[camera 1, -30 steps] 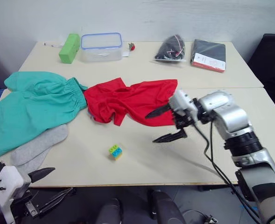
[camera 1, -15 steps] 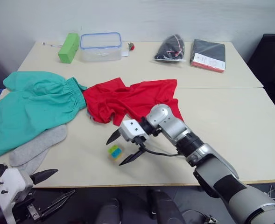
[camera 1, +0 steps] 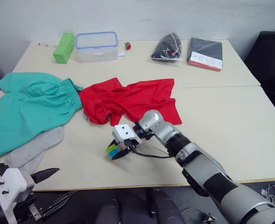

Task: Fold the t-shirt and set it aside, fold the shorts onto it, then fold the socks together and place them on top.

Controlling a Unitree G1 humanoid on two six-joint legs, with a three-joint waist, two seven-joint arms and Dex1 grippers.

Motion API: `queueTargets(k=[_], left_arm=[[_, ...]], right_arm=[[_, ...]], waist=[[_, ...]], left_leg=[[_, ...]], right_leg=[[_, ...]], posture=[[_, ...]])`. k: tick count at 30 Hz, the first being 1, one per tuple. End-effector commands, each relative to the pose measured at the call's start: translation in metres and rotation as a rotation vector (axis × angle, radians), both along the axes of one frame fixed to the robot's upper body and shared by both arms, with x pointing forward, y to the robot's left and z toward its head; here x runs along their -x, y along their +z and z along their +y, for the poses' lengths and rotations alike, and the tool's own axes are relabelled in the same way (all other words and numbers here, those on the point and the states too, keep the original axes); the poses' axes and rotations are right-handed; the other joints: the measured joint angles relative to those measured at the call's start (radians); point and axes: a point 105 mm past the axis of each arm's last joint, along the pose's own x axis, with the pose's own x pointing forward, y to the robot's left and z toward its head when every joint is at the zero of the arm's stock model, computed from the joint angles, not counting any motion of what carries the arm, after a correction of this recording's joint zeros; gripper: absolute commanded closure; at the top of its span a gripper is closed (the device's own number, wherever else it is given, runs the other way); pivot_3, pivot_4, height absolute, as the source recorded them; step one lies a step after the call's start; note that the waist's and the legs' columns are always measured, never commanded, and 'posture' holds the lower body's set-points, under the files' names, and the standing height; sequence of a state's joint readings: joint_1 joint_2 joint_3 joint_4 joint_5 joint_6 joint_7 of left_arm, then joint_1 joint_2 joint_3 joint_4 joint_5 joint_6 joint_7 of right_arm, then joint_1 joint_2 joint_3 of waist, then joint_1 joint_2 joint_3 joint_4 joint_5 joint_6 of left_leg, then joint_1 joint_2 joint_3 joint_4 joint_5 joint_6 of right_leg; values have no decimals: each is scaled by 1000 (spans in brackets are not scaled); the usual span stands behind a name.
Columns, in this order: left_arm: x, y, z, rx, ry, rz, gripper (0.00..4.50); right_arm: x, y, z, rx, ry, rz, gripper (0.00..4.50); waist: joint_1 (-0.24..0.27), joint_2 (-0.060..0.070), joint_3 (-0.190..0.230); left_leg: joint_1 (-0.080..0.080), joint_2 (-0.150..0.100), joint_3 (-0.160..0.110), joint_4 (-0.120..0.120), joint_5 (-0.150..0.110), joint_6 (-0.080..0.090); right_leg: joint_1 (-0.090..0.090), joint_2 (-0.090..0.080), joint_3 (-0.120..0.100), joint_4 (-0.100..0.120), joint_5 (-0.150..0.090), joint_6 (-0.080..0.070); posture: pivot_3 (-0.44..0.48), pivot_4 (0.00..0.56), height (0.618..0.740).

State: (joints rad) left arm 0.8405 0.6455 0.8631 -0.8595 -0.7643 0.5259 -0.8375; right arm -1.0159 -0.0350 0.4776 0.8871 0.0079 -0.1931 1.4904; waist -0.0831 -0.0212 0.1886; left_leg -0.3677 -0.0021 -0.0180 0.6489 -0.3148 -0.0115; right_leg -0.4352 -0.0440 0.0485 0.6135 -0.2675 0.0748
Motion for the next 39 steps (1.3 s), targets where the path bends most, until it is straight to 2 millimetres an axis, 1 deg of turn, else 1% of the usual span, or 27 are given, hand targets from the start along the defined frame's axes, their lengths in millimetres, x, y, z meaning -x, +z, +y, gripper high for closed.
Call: queueTargets(k=[1,3,5,7,10,12,15,16,17,18,19,20,21,23,24,25,26,28,32,34,37,39], left_arm=[[-9,18,-26,112,-100,-49,0],[-18,31,-41,180,-175,-77,0],[-25,41,-50,228,-219,-88,0],[-36,51,-63,248,-309,-102,0],[-49,65,-82,304,-424,-115,0],[-57,67,-96,332,-494,-116,0],[-66,62,-116,321,-610,-90,0],[-68,61,-119,320,-633,-85,0],[-73,62,-124,329,-666,-84,0],[-76,62,-127,333,-689,-84,0],[-79,62,-129,333,-708,-83,0],[-82,61,-132,327,-737,-81,0],[-84,60,-135,321,-764,-78,0],[-85,58,-142,306,-824,-72,0],[-86,58,-144,304,-844,-71,0],[-86,58,-146,305,-862,-71,0],[-86,59,-147,305,-876,-73,0],[-86,59,-149,305,-893,-74,0],[-85,58,-152,308,-908,-77,0],[-85,57,-153,310,-907,-78,0],[-86,56,-154,312,-896,-87,0],[-86,56,-155,314,-888,-94,0]], right_arm=[[3,16,-2,-76,4,40,2986],[3,24,-12,-103,-27,55,2986],[3,32,-22,-128,-66,70,2986],[-6,53,-46,-209,-210,91,2986],[-15,83,-92,-325,-442,143,2986],[-17,95,-131,-380,-619,173,2986],[-18,102,-201,-411,-926,142,2986],[-17,103,-216,-414,-994,127,2986],[-18,101,-250,-410,-1148,77,2986],[-18,100,-273,-403,-1252,40,2986],[-16,99,-289,-395,-1328,8,2986],[-13,98,-314,-390,-1435,-32,2986],[-11,97,-334,-393,-1524,-58,2986],[-3,91,-385,-398,-1748,-122,2986],[1,88,-403,-393,-1832,-147,2986],[5,84,-421,-381,-1914,-173,2986],[10,81,-433,-367,-1974,-196,2986],[17,77,-451,-358,-2060,-212,2986],[35,67,-487,-330,-2237,-221,2986],[41,62,-499,-303,-2281,-232,2986],[54,51,-531,-273,-2427,-238,2986],[60,44,-544,-262,-2493,-226,2986]], waist=[[2,0,0],[5,0,0],[17,0,0],[26,0,0],[46,2,1],[55,2,1],[58,2,1],[59,2,1],[58,2,1],[59,2,1],[59,2,1],[56,2,1],[54,2,1],[50,2,2],[51,2,2],[51,1,2],[51,1,2],[49,0,3],[41,0,3],[41,0,3],[40,0,3],[38,-1,3]], left_leg=[[0,0,-1,0,0,0],[0,0,-2,1,1,-1],[0,0,-3,2,2,-3],[0,0,-3,3,2,-3],[-1,-2,-5,5,3,-4],[0,-2,-5,5,4,-4],[0,-2,-6,5,4,-5],[0,-2,-5,4,4,-5],[0,-2,-5,4,4,-4],[0,-2,-3,4,4,-4],[0,-3,-2,4,4,-4],[-1,-3,0,4,4,-4],[0,-4,1,4,4,-4],[1,-4,5,4,4,-4],[2,-4,6,4,4,-4],[3,-4,8,4,4,-3],[4,-4,9,4,5,-3],[9,-3,12,4,5,-2],[12,-2,19,2,6,-1],[14,-2,19,2,6,-1],[14,-2,20,2,6,-1],[14,-3,22,2,5,0]], right_leg=[[0,0,-1,1,0,0],[0,0,-2,3,0,0],[0,-1,-3,6,0,0],[-1,0,-3,7,0,0],[0,0,-5,9,0,0],[0,0,-5,9,0,0],[2,1,-5,8,0,0],[2,1,-5,8,0,1],[1,2,-5,7,0,1],[1,2,-4,7,0,1],[1,3,-4,7,0,2],[1,4,-4,7,1,2],[1,4,-3,7,1,3],[4,8,-2,7,2,5],[6,15,-1,7,2,5],[6,17,3,7,2,5],[7,18,7,7,2,5],[7,19,11,7,2,5],[8,20,16,9,1,7],[8,21,17,9,1,8],[8,20,22,9,1,10],[8,20,27,8,1,12]], posture=[[0,150,740],[0,150,740],[0,150,740],[0,150,740],[0,150,740],[0,150,740],[0,150,740],[0,150,740],[0,150,740],[0,150,740],[0,150,740],[0,150,740],[0,150,740],[0,150,740],[0,150,740],[0,150,740],[0,150,740],[0,150,740],[0,150,740],[0,150,740],[0,150,740],[0,150,740]])
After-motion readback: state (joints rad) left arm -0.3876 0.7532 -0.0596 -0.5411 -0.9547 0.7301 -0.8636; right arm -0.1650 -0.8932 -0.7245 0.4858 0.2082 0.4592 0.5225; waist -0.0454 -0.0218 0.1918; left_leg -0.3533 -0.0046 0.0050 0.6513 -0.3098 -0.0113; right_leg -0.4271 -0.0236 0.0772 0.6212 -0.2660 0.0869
